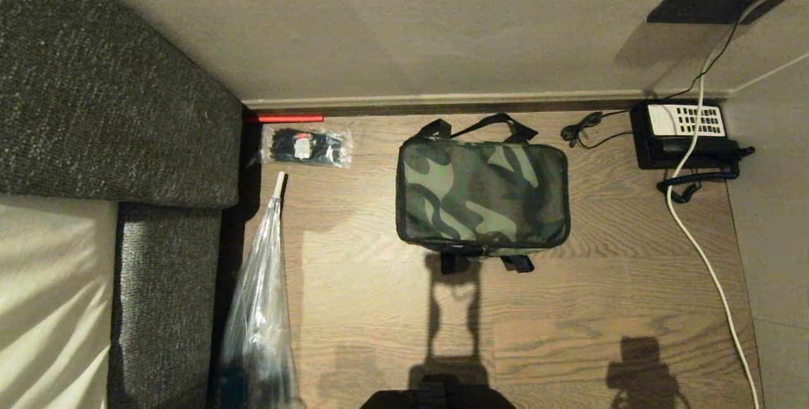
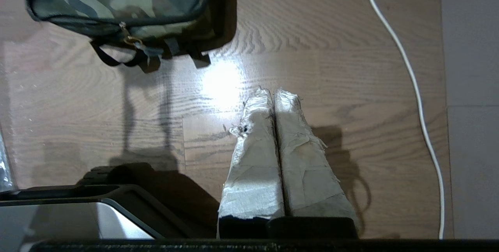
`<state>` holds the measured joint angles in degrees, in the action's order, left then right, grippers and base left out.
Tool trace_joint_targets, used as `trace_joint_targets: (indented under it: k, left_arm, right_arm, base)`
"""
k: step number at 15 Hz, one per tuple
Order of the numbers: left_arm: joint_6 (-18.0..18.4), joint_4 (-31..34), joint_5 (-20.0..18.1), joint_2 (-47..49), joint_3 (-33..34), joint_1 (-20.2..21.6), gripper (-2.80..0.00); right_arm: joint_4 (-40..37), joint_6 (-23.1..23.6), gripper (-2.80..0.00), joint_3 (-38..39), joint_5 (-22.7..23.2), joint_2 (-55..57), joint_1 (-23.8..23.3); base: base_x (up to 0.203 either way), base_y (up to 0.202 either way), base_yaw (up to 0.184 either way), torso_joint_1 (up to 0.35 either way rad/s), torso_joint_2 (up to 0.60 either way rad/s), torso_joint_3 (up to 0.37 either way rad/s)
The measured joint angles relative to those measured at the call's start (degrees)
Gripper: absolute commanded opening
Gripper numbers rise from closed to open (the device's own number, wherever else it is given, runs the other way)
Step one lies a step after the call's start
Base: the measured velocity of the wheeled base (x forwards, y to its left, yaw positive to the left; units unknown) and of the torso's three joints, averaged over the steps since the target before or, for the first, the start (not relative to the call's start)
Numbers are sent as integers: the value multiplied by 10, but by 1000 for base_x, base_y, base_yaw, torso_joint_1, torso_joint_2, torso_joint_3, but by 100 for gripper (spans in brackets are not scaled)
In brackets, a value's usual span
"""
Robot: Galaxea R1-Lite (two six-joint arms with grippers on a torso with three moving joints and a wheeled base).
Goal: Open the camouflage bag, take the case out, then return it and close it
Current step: Open the top of the storage box
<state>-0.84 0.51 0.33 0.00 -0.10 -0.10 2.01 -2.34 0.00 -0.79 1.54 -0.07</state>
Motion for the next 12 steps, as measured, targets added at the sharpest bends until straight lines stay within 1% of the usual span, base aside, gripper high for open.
trace_joint_targets:
  k: [7, 12]
  left_arm:
    - [0, -1, 0, 0, 0, 0, -280]
    - [1, -1, 0, 0, 0, 0, -280]
  right_arm:
    - [0, 0, -280, 0, 0, 0, 0]
    - [0, 4, -280, 0, 1, 0, 0]
  base:
    - [0, 0, 0, 4, 4, -185]
    - [0, 0, 0, 1, 3, -23]
